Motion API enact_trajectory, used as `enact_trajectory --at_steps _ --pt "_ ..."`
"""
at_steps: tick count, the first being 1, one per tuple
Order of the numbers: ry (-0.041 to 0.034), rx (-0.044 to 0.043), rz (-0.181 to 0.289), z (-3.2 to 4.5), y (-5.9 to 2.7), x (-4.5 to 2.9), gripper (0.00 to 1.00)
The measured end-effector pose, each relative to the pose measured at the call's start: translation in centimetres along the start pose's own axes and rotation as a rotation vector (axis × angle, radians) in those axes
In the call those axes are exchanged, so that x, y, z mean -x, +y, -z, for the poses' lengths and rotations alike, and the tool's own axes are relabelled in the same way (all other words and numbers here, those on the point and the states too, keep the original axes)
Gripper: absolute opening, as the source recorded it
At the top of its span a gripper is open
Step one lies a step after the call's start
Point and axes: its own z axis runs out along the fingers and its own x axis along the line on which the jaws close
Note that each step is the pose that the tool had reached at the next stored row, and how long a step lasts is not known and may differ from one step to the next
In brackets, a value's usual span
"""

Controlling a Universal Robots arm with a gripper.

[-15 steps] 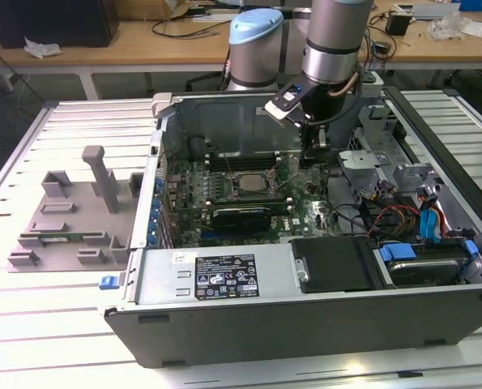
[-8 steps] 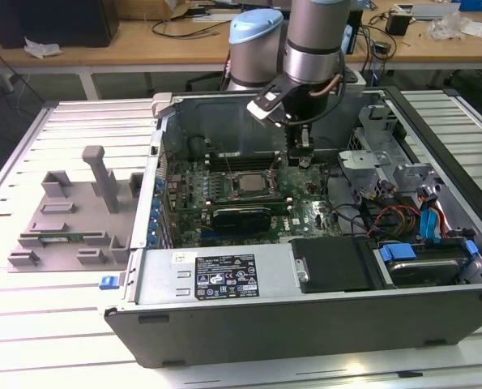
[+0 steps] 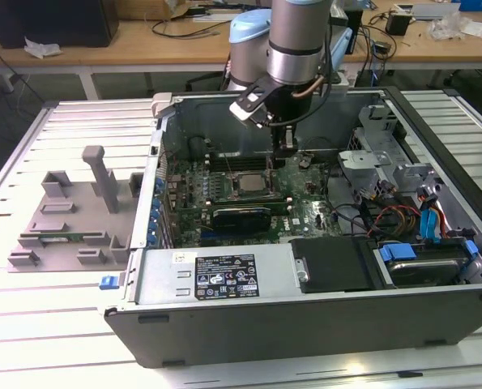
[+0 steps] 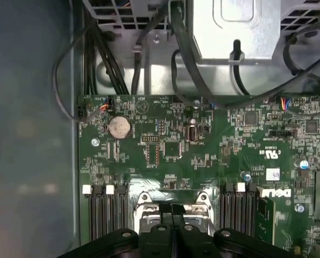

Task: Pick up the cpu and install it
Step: 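Close the cpu cover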

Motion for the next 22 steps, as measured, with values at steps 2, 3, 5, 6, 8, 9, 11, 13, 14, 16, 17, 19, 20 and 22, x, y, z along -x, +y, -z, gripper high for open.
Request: enact_trajectory --at_steps 2,3,5,6,8,9,11,13,14,16,17,19,20,22 --pt "0.0003 0.0001 0.0 -0.02 0.0 0.0 0.11" --pt "0.0002 0.0001 0.0 -0.02 0.0 0.0 0.11" --pt "0.0002 0.0001 0.0 -0.03 0.0 0.0 0.11" --pt "0.0005 0.0004 0.0 -0.07 -0.17 -0.01 0.11" --pt "0.0004 0.0014 0.0 -0.18 -1.0 0.0 0.11" --pt "0.0003 0.0019 0.0 -0.25 -1.54 0.01 0.11" --pt "0.0003 0.0025 0.0 -0.31 -2.02 0.02 0.11" --pt "0.0004 0.0036 0.0 -0.42 -2.86 0.1 0.11" --pt "0.0003 0.0035 0.0 -0.45 -3.06 0.24 0.11" --pt "0.0004 0.0036 -0.001 -0.59 -3.48 0.9 0.11" --pt "0.0005 0.0038 -0.001 -0.7 -3.87 1.05 0.11" --pt "0.0004 0.0042 -0.001 -0.78 -4.21 1.11 0.11" --pt "0.0004 0.0046 -0.001 -0.81 -4.42 1.12 0.11" --pt "0.0003 0.0045 -0.001 -0.8 -4.43 1.12 0.11"
